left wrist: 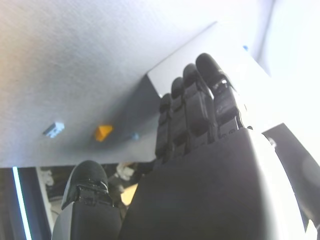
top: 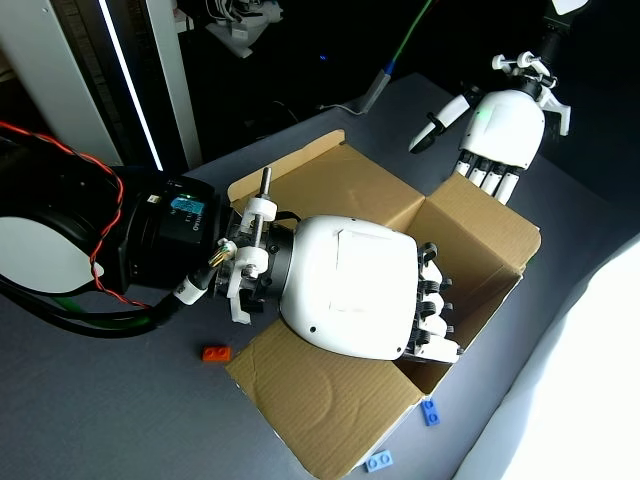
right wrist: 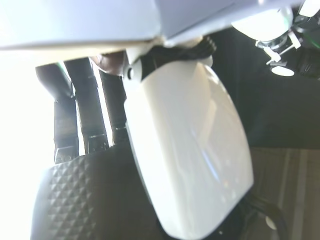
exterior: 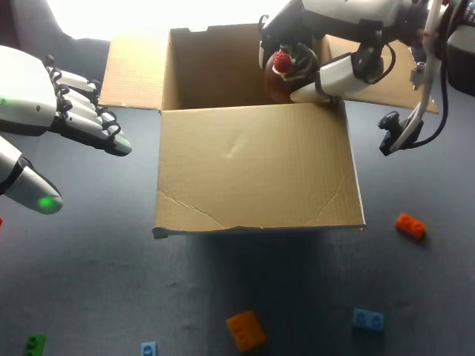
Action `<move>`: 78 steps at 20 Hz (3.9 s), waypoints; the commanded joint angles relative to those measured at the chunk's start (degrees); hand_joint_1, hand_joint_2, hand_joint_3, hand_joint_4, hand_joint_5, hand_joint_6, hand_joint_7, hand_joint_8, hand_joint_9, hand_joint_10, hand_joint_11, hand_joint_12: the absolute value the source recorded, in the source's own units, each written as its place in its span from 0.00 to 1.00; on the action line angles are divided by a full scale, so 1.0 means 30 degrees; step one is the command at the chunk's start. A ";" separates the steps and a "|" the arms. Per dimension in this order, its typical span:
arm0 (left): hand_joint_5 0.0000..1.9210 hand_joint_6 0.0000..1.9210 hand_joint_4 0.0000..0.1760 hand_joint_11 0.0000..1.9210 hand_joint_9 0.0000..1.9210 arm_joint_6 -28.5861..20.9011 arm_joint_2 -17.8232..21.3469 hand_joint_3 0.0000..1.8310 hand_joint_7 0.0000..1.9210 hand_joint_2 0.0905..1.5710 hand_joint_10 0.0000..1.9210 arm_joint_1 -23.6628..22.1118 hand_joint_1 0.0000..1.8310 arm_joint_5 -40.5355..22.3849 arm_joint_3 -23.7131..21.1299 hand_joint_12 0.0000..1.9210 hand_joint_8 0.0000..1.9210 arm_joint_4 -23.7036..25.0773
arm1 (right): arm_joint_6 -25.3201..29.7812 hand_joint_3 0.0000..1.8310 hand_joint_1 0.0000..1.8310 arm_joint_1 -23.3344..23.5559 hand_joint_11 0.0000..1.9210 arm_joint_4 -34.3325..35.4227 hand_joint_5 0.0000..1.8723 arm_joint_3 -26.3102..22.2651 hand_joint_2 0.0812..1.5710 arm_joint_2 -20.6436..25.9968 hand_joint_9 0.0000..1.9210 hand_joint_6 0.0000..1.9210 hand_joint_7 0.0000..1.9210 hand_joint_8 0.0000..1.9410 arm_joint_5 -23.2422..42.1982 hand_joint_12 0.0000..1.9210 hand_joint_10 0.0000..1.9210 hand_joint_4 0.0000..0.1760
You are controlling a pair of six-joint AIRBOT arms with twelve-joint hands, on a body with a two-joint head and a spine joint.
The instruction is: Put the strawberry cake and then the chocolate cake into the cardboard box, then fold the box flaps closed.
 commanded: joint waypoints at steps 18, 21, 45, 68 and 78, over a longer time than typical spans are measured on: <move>0.09 0.00 0.00 0.00 0.14 0.0048 0.0126 0.00 0.13 0.69 0.00 -0.0277 0.00 0.0368 0.0205 0.45 0.00 -0.1398 | -0.0603 0.00 0.43 0.0474 0.01 0.0049 0.00 -0.0985 0.58 0.1961 0.01 0.00 0.00 0.00 0.1075 0.00 0.01 0.07; 0.09 0.00 0.00 0.00 0.14 0.0048 0.0125 0.00 0.14 0.69 0.00 -0.0639 0.00 0.0576 0.0390 0.45 0.00 -0.1396 | -0.0626 0.00 0.44 0.0923 0.00 0.0034 0.00 -0.1585 0.58 0.2911 0.01 0.00 0.00 0.00 0.0436 0.00 0.00 0.08; 0.08 0.00 0.00 0.00 0.12 -0.0823 -0.0370 0.00 0.12 0.70 0.00 -0.5313 0.00 -0.0123 0.2050 0.43 0.00 -0.1221 | -0.2272 0.00 0.00 -0.0796 0.00 0.0532 0.07 -0.4941 0.79 1.0626 0.06 0.00 0.08 0.00 -0.0596 0.13 0.00 0.00; 0.10 0.00 0.00 0.00 0.14 -0.1018 -0.0475 0.00 0.14 0.71 0.00 -0.4442 0.00 0.1507 -0.3508 0.47 0.00 0.0477 | -0.7855 0.00 0.00 -1.0687 0.00 0.4621 0.06 -0.4486 0.79 0.7324 0.06 0.00 0.08 0.00 0.6371 0.08 0.01 0.00; 0.09 0.00 0.00 0.00 0.14 -0.0754 -0.0657 0.00 0.14 0.72 0.00 -0.3590 0.00 0.1955 -0.3659 0.45 0.00 0.1260 | -0.8579 0.00 0.00 -0.8439 0.00 0.5328 0.07 -0.4492 0.79 0.7049 0.06 0.00 0.09 0.00 0.7082 0.09 0.00 0.00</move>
